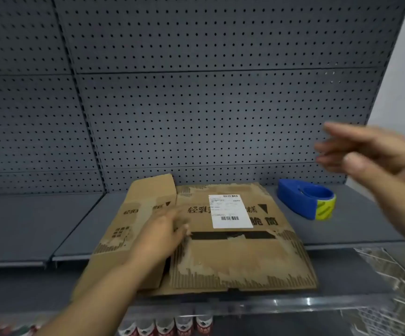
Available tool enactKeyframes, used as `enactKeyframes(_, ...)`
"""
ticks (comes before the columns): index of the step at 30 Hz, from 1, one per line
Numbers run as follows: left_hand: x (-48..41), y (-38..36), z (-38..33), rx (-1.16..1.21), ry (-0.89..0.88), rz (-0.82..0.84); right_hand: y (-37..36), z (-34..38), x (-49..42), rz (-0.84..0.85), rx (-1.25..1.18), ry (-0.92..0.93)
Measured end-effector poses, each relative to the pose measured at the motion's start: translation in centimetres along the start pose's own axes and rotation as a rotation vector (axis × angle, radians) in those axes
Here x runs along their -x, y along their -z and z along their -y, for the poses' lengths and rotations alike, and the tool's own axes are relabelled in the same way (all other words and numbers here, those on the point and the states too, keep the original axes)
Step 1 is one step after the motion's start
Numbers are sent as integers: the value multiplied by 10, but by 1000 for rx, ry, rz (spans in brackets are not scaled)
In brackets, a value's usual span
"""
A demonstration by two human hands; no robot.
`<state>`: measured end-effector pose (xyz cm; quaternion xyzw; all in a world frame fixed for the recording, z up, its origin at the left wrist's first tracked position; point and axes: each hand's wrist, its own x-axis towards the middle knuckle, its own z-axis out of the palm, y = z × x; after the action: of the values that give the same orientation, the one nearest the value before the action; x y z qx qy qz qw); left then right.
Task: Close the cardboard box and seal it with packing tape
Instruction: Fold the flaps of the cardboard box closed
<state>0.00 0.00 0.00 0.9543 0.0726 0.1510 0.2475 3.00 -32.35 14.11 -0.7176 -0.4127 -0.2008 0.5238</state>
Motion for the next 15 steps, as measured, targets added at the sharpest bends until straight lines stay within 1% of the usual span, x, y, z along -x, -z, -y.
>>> enactKeyframes(1,5,-3,4,-94,12,32,-21,-7,18,5,28,-84)
enactKeyframes(2,8,-6,7,-174,18,39,-27,-20,19,2,110,-186)
enactKeyframes(4,17,-13,16,-249,69,80,-44,-54,35,51,255,-344)
enactKeyframes(6,22,-18,20,-246,94,102,-52,-85,44,74,344,-488)
enactKeyframes(8,25,-20,25,-257,102,111,-62,-108,54,121,402,-578)
enactKeyframes(11,30,-20,27,-225,117,136,-71,-136,66,165,432,-748)
enactKeyframes(15,30,-16,24,-168,102,168,-77,-150,69,209,450,-913)
